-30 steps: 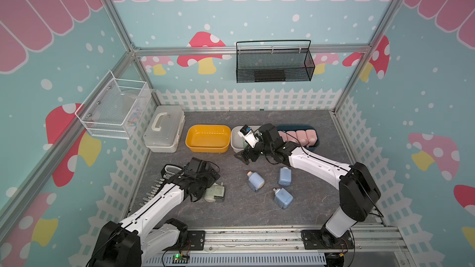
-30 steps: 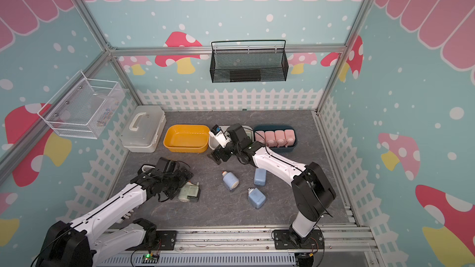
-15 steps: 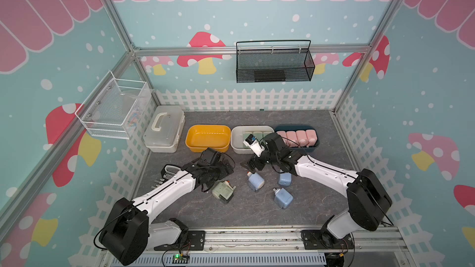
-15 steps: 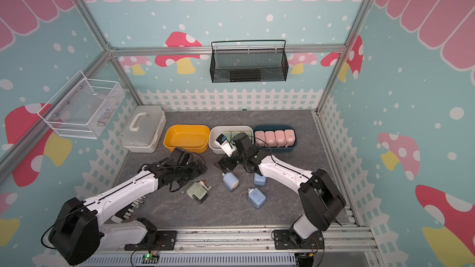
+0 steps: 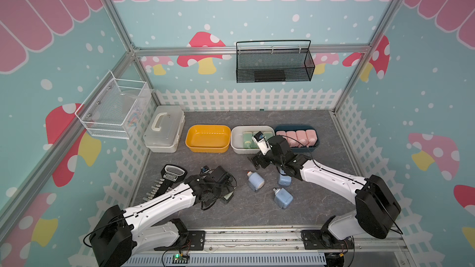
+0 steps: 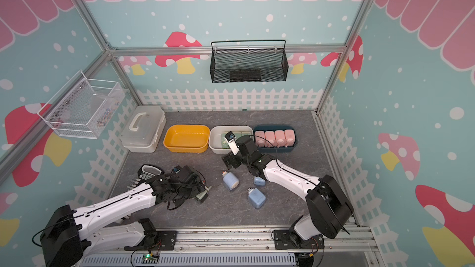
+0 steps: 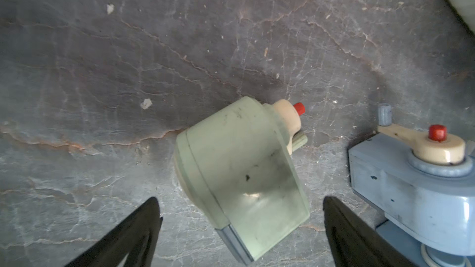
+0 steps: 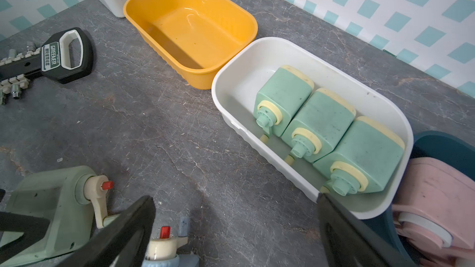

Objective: Place the pencil sharpeners by color into the storage box
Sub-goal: Pick up the pencil sharpener from the center of the board.

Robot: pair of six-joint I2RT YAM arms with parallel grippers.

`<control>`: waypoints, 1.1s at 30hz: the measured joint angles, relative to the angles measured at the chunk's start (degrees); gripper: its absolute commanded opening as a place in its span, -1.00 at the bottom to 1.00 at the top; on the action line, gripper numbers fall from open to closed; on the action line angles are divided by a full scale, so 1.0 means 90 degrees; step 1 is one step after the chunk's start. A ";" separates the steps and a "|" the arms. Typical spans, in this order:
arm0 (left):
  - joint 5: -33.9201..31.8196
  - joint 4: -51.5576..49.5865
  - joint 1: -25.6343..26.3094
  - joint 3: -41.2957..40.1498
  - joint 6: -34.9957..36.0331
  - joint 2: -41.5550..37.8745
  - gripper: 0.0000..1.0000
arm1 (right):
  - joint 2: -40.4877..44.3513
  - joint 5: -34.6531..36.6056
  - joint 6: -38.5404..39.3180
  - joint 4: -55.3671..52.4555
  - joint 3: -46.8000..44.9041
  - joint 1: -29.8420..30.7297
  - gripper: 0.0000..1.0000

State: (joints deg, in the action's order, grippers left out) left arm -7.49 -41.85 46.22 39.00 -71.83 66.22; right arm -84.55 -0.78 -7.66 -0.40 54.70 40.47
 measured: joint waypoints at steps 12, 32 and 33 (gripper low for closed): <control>-0.0053 0.0692 0.0374 -0.0032 0.0000 0.0680 0.87 | 0.0000 0.0114 -0.0012 -0.0102 0.0007 0.0005 0.97; -0.0296 0.0777 0.0381 -0.0214 0.0338 0.0952 0.28 | -0.0148 0.0087 -0.0015 -0.0199 0.0158 0.0005 0.96; -0.0325 0.0780 0.0381 -0.0211 0.0374 0.0952 0.21 | -0.0148 0.0087 -0.0012 -0.0202 0.0160 0.0005 0.96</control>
State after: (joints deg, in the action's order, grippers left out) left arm -10.41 -34.83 49.65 37.10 -68.47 74.78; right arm -85.89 0.01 -7.77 -2.22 56.14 40.51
